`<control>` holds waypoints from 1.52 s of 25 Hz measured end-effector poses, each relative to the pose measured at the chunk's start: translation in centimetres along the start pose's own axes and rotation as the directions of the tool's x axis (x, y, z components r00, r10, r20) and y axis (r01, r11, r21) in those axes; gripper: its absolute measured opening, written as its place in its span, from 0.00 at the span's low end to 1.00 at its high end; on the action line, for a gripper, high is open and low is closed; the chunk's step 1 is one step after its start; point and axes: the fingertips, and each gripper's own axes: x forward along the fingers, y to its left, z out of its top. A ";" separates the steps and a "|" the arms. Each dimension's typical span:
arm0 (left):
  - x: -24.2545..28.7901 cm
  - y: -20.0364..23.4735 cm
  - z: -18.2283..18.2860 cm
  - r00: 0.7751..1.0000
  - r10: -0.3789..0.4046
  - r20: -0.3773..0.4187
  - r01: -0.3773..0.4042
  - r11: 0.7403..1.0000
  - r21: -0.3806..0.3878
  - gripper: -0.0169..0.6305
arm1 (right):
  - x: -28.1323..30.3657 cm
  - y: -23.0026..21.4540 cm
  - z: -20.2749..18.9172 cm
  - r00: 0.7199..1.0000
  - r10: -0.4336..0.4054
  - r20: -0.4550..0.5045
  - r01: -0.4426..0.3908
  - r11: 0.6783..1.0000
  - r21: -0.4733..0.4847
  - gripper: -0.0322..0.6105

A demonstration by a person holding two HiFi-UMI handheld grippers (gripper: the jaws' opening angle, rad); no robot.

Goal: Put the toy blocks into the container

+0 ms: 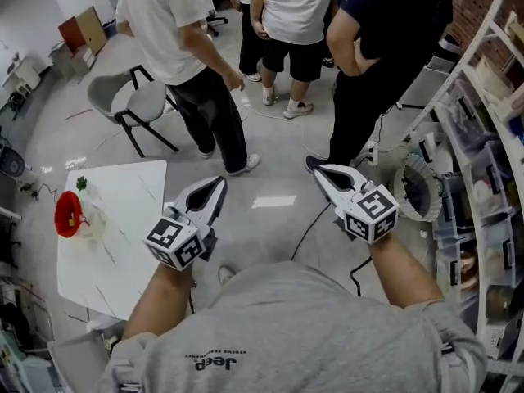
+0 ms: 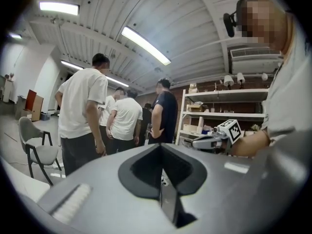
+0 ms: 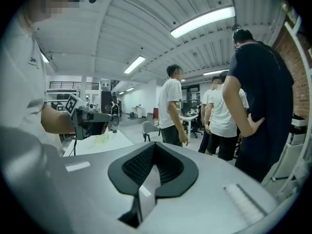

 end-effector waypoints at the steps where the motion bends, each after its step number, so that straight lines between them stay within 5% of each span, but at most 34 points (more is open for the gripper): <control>1: 0.0 -0.3 0.1 1.000 -0.007 0.000 0.007 1.000 0.005 0.12 | -0.4 -0.2 -0.1 1.000 -0.005 0.007 0.005 1.000 0.011 0.05; 14: -1.2 2.5 1.9 0.996 -0.079 0.028 0.079 0.997 0.027 0.12 | 1.2 0.2 1.0 0.995 -0.093 0.044 0.090 0.993 0.072 0.05; 38: -3.9 3.7 2.0 0.998 -0.038 0.048 0.038 0.999 0.009 0.12 | 2.7 2.0 1.5 0.999 -0.028 0.027 0.027 0.999 0.027 0.05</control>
